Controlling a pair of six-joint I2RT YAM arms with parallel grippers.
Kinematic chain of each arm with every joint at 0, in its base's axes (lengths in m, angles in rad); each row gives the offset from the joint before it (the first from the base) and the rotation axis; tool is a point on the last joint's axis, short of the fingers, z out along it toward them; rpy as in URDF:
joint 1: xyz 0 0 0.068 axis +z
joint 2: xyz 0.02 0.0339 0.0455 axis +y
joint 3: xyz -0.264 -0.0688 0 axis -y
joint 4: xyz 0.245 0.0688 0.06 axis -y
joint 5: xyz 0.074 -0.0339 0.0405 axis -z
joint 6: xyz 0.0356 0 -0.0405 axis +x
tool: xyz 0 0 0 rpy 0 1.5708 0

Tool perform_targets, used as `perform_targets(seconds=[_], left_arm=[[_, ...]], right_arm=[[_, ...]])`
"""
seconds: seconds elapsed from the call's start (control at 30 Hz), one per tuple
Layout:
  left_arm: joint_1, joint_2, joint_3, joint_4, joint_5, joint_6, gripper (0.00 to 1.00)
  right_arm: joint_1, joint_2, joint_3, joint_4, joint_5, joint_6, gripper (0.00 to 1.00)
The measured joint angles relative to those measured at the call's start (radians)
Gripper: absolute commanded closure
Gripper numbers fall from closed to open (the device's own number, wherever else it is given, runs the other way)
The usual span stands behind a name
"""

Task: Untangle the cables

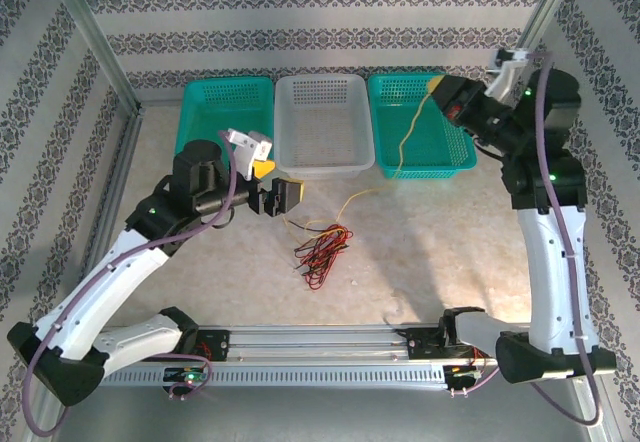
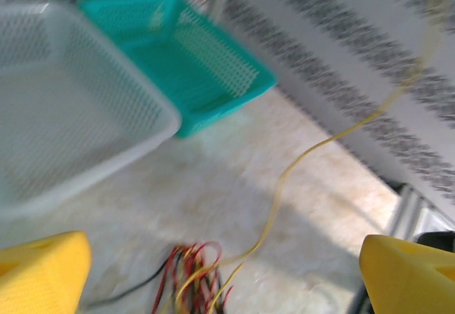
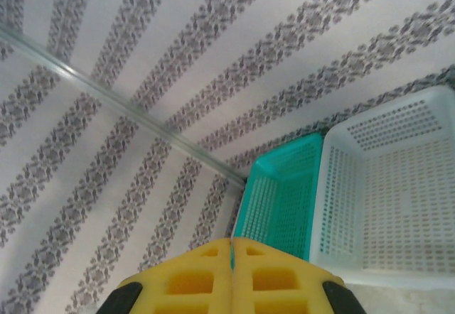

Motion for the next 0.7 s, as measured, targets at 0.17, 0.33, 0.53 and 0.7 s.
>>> perform_targets(seconds=[0.17, 0.33, 0.53, 0.7], left_arm=[[-0.018, 0.069, 0.021, 0.114, 0.198, 0.008, 0.09], [-0.059, 0.191, 0.016, 0.158, 0.286, 0.008, 0.09], [-0.082, 0.219, -0.04, 0.231, 0.319, 0.0, 0.11], [-0.088, 0.24, -0.05, 0.253, 0.322, 0.001, 0.2]], right_arm=[[0.137, 0.055, 0.023, 0.0, 0.056, -0.021, 1.0], [0.201, 0.117, 0.058, 0.022, 0.077, -0.013, 1.0], [0.238, 0.177, 0.128, 0.073, 0.08, 0.01, 1.0], [0.243, 0.193, 0.148, 0.126, 0.077, 0.042, 1.0]])
